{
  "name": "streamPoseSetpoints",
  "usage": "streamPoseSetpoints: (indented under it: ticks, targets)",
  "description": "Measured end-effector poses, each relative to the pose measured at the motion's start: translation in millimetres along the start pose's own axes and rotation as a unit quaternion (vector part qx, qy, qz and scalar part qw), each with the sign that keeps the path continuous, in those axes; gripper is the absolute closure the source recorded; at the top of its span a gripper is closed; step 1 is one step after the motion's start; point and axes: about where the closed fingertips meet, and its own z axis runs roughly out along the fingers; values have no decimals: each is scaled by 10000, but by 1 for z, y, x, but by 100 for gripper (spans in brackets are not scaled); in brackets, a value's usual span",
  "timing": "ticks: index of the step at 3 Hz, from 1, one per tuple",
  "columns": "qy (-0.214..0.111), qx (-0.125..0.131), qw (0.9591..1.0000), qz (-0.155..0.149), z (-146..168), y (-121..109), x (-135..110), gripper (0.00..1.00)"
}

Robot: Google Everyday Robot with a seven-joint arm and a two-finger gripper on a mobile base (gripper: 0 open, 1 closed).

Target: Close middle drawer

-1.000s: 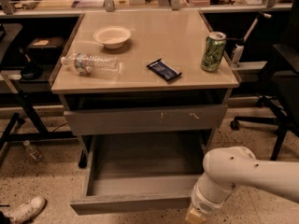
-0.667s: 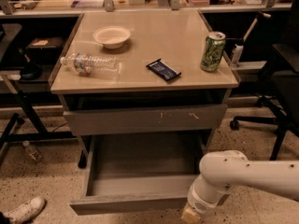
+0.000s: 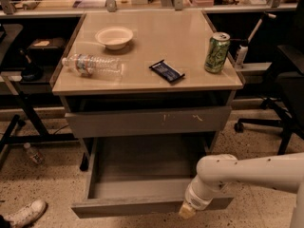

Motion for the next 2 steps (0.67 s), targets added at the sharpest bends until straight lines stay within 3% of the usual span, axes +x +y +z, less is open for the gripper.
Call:
streamPoseSetpoints:
  ticks: [1,2]
  targets:
    - [-2,6,10000,6,-1,-1,-1,84]
    - [-2,6,10000,6,-1,-1,-1,61]
